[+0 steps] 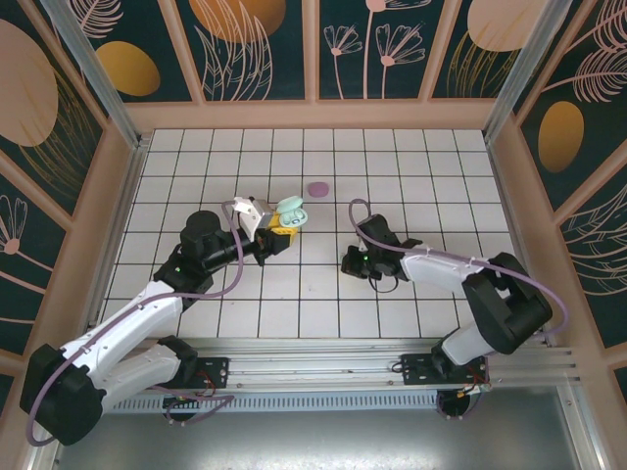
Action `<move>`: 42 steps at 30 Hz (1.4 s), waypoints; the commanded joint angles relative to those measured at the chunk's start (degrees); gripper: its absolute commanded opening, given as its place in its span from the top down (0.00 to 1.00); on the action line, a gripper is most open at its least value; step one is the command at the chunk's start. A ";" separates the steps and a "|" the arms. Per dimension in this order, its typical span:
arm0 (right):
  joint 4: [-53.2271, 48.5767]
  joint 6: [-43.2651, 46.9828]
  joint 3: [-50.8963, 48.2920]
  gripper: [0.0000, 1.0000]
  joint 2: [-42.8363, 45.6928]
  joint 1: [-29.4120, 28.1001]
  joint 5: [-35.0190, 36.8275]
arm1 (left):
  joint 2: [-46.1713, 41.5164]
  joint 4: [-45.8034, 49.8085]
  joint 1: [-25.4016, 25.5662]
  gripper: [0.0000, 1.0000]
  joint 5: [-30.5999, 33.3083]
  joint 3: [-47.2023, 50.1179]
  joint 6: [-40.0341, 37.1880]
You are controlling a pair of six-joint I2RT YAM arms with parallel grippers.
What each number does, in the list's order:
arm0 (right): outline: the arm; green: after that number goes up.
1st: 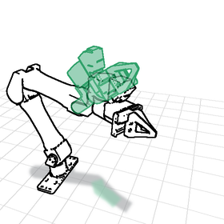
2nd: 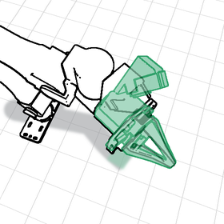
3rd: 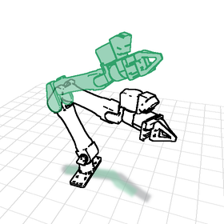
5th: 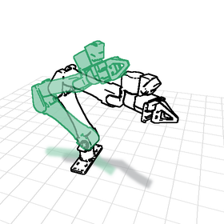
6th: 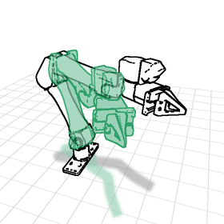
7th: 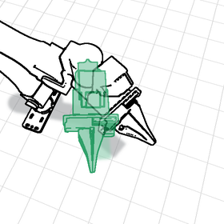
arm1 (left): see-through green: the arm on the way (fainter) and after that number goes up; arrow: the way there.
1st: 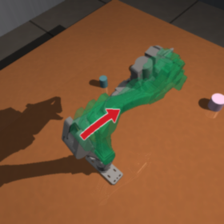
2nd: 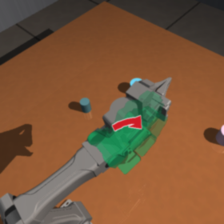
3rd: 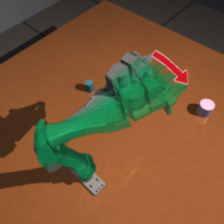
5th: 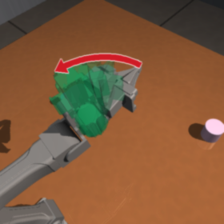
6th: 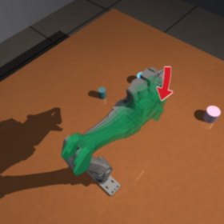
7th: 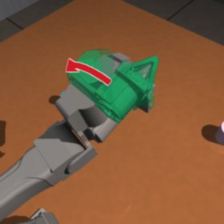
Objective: Insert the wireless bluetooth earbuds into the charging case
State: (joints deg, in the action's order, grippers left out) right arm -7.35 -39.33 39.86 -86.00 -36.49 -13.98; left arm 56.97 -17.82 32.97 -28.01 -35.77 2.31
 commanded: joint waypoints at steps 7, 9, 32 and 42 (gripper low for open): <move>2.71 2.05 1.15 0.97 -3.57 2.81 -0.39 | 0.23 -2.76 0.08 0.81 0.78 0.59 0.68; 3.26 2.50 1.26 0.97 -4.28 3.67 -0.93 | 0.22 -2.74 0.10 0.81 1.03 0.54 0.68; 3.94 -0.50 2.54 0.98 -6.30 6.90 -2.15 | 0.47 -2.39 0.15 0.81 1.37 0.43 0.55; 3.67 -0.64 6.50 0.98 -8.09 8.33 -3.20 | -0.87 -1.74 0.15 0.81 2.04 1.14 0.35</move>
State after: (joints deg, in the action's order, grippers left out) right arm -3.18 -39.57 43.88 -93.17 -28.47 -16.84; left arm 57.28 -17.78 32.97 -26.39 -35.09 2.28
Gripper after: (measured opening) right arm 0.046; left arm 0.318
